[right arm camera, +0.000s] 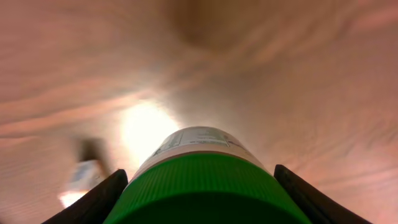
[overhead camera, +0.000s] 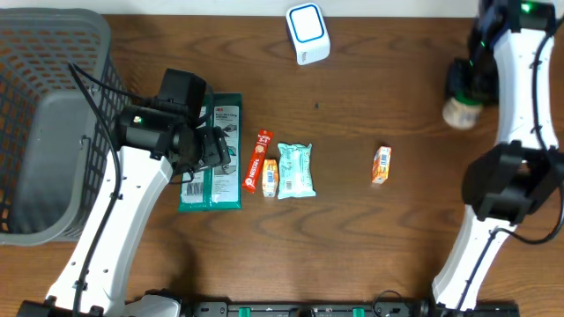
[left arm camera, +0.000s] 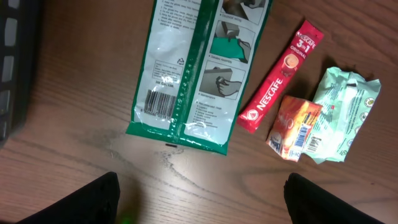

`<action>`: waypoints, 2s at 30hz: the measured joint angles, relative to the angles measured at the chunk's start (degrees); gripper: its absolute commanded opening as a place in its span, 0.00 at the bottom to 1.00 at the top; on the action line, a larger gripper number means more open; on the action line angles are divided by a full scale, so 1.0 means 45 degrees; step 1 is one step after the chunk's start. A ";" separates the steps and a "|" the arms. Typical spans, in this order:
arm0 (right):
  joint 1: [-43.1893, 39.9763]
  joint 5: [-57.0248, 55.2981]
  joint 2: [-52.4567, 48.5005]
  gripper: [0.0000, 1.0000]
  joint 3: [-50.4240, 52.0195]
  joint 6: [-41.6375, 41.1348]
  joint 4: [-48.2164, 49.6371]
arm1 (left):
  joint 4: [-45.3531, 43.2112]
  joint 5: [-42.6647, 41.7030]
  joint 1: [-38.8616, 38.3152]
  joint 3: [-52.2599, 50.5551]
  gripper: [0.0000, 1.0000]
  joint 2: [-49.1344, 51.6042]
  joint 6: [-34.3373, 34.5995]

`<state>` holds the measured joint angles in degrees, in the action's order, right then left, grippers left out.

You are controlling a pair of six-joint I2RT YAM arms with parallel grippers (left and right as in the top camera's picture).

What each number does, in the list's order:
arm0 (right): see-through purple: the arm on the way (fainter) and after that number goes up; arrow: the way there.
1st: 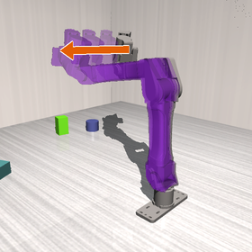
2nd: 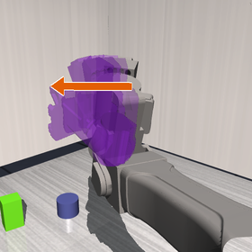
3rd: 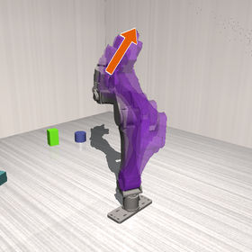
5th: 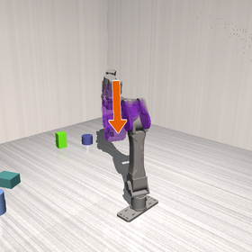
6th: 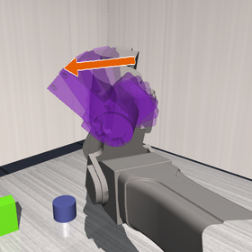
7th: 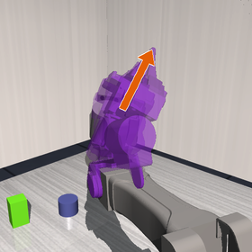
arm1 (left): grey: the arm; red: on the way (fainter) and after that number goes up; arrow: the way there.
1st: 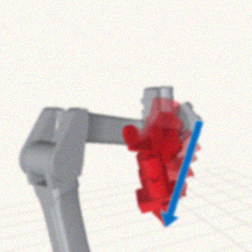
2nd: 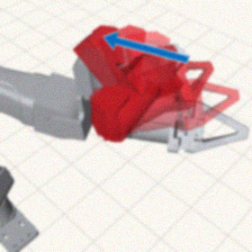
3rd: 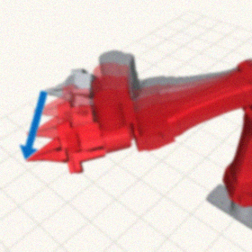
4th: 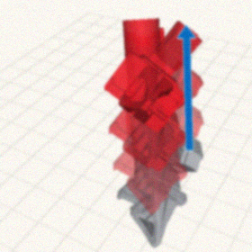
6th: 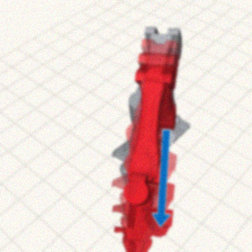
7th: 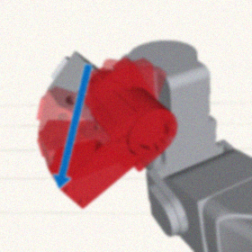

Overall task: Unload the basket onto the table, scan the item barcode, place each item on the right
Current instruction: 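Move the jar to the far right and release it on the table, then grasp the orange Kleenex pack with the right gripper and lift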

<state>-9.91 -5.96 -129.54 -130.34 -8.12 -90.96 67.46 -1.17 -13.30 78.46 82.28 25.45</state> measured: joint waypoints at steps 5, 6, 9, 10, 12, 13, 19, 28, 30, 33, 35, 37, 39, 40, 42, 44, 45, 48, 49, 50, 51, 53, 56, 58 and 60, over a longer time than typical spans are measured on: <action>-0.0957 0.0034 -0.0015 0.01 0.2453 -0.0092 0.1103 | -0.0010 0.0000 0.0000 0.0000 0.85 0.0000 0.0000; -0.1035 0.0029 -0.0015 0.02 0.2730 -0.0097 0.1175 | 0.0000 0.0000 0.0000 0.0000 0.85 0.0000 0.0000; -0.1263 0.0058 -0.0015 0.05 0.3594 -0.0097 0.1700 | 0.0005 0.0000 0.0000 0.0000 0.85 0.0000 0.0000; -0.1336 0.0073 -0.0015 0.07 0.3827 -0.0097 0.1812 | -0.0005 0.0000 0.0000 0.0000 0.85 0.0000 0.0000; -0.1404 0.0073 -0.0015 0.11 0.4099 -0.0097 0.1948 | 0.0000 0.0000 0.0000 0.0000 0.85 0.0000 0.0000; -0.1433 0.0097 -0.0015 0.14 0.4201 -0.0092 0.1996 | -0.0005 0.0005 0.0000 0.0000 0.85 0.0000 0.0000; -0.1540 0.0165 -0.0015 0.99 0.4376 -0.0102 0.2040 | 0.0000 0.0005 0.0000 0.0000 0.85 0.0000 0.0000; -0.1554 0.0170 -0.0015 0.99 0.4386 -0.0044 0.1802 | -0.0005 0.0005 0.0000 0.0000 0.85 0.0000 0.0000; -0.1554 0.0175 -0.0015 0.99 0.4386 -0.0039 0.1802 | -0.0005 0.0005 0.0000 0.0000 0.85 0.0000 0.0000; -0.1554 0.0175 -0.0015 0.99 0.4342 0.0068 0.1676 | -0.0005 0.0005 0.0000 0.0000 0.85 0.0000 0.0000; -0.1554 0.0180 -0.0034 0.99 0.3973 0.0126 0.1122 | 0.0000 0.0005 0.0000 0.0000 0.85 0.0000 0.0000; -0.1545 0.0189 -0.0039 0.99 0.3036 0.0185 0.0345 | 0.0000 0.0005 0.0000 0.0000 0.85 0.0000 0.0000; -0.1530 0.0262 -0.0039 0.99 0.1841 0.0287 -0.0321 | 0.0000 0.0005 0.0000 0.0000 0.85 0.0000 0.0000; -0.1520 0.0423 -0.0034 0.95 0.1137 0.0432 -0.0704 | -0.0005 0.0005 0.0000 0.0000 0.85 0.0000 0.0000; -0.1496 0.0976 0.0034 0.87 0.0083 0.0763 -0.1234 | -0.0010 0.0005 0.0000 0.0000 0.85 0.0000 0.0000; -0.1409 0.1778 0.0238 0.66 -0.0345 0.1132 -0.1321 | -0.0005 0.0005 0.0000 0.0000 0.85 0.0000 0.0000; -0.1331 0.2142 0.0330 0.43 -0.0384 0.1268 -0.1321 | -0.0005 0.0005 0.0000 0.0000 0.85 0.0000 0.0000; -0.1005 0.3021 0.0442 0.01 -0.0374 0.1593 -0.1389 | -0.0005 0.0000 0.0000 0.0000 0.85 0.0000 0.0000; -0.0850 0.3240 0.0442 0.01 -0.0301 0.1642 -0.1379 | -0.0005 0.0005 0.0000 0.0000 0.85 0.0000 0.0000; -0.0729 0.3376 0.0442 0.01 -0.0180 0.1676 -0.1375 | 0.0000 0.0000 0.0000 0.0000 0.85 0.0000 0.0000; -0.0559 0.3517 0.0442 0.01 0.0034 0.1690 -0.1389 | 0.0000 0.0000 0.0000 0.0000 0.85 0.0000 0.0000; -0.0233 0.3725 0.0442 0.01 0.0641 0.1739 -0.1394 | -0.0005 0.0000 0.0000 0.0000 0.85 0.0000 0.0000; 0.0204 0.3925 0.0442 0.01 0.1545 0.1817 -0.1384 | 0.0000 0.0000 0.0000 0.0000 0.85 0.0000 0.0000; 0.0627 0.3988 0.0442 0.02 0.2225 0.1875 -0.1389 | 0.0000 0.0000 0.0000 0.0000 0.85 0.0000 0.0000; 0.1107 0.3973 0.0442 0.01 0.2900 0.1909 -0.1336 | 0.0000 0.0000 0.0000 0.0000 0.85 0.0000 0.0000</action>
<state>-4.93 11.92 -127.55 -117.30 0.47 -96.97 67.46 -1.17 -13.30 78.46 82.28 25.45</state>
